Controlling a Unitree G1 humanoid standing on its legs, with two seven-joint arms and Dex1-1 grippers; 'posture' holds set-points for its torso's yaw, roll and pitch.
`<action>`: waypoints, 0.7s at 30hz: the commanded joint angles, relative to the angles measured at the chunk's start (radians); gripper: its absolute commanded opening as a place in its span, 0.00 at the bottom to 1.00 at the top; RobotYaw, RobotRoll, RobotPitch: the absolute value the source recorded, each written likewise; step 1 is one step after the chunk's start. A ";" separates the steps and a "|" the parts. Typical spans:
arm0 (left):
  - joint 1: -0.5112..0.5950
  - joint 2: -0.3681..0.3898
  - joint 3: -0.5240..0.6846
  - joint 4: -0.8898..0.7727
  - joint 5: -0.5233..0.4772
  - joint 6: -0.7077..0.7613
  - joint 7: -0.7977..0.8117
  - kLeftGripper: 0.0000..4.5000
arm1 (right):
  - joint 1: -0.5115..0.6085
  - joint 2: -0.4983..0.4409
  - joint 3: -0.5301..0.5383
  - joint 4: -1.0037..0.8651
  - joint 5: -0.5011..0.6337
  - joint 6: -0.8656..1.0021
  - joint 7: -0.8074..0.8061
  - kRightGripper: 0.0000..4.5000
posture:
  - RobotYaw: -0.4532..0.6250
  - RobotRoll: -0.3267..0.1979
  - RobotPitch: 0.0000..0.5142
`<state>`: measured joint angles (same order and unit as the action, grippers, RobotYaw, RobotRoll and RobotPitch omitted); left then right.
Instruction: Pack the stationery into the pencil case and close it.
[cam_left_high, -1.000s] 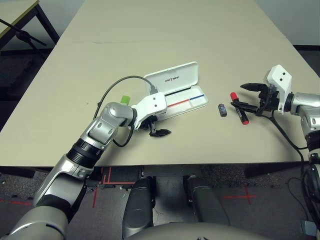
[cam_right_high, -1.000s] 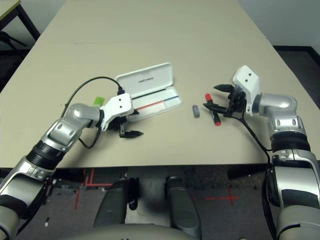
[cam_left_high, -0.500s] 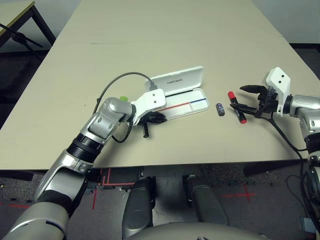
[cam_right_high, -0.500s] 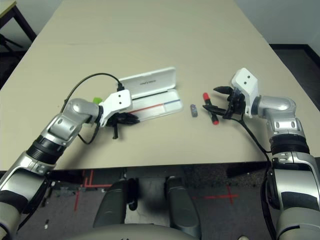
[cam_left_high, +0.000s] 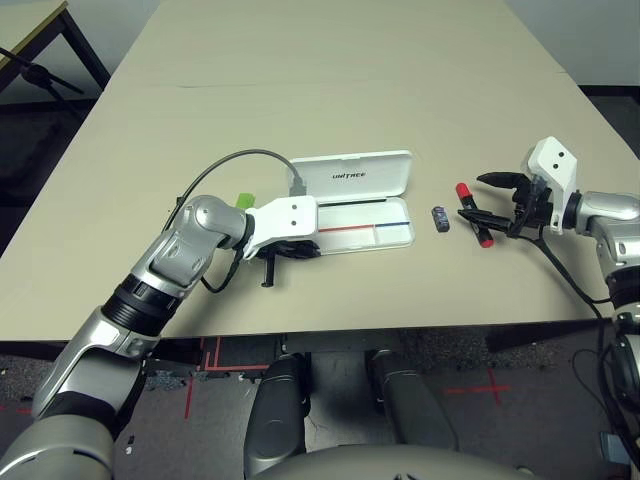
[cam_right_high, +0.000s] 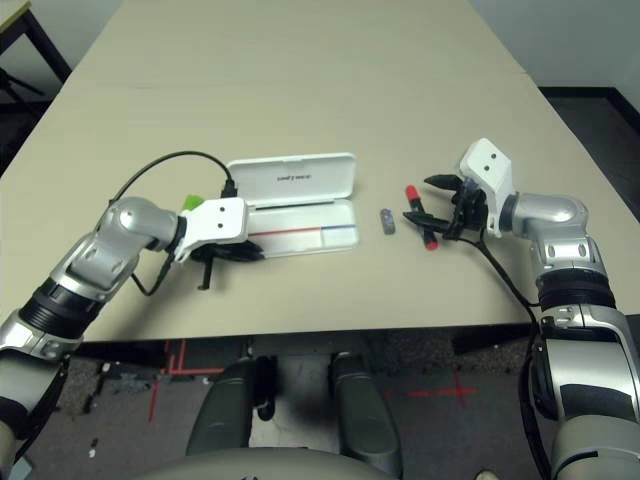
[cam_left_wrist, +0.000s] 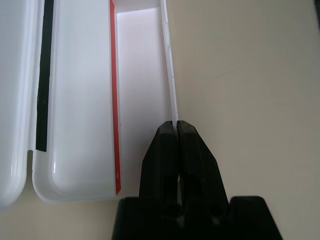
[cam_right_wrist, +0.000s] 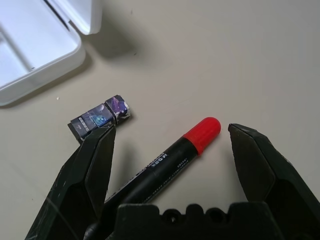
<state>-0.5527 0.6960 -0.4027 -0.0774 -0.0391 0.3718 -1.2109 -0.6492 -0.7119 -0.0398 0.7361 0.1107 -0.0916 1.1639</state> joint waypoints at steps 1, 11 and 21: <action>0.034 0.022 0.020 -0.043 -0.014 -0.013 -0.009 0.01 | -0.006 0.003 0.022 0.017 -0.013 -0.011 0.007 1.00 | 0.43 0.62 0.37; 0.087 0.037 0.030 -0.093 -0.019 0.001 0.001 0.01 | -0.030 0.004 0.040 0.039 -0.015 -0.021 0.012 1.00 | 0.44 0.62 0.37; 0.098 0.036 0.044 -0.091 -0.010 -0.020 0.025 0.12 | -0.045 0.011 0.043 0.054 -0.024 -0.030 0.018 1.00 | 0.45 0.62 0.37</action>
<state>-0.4622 0.7232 -0.3694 -0.1498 -0.0524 0.3625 -1.1921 -0.6871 -0.7003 -0.0094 0.7809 0.0951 -0.1109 1.1720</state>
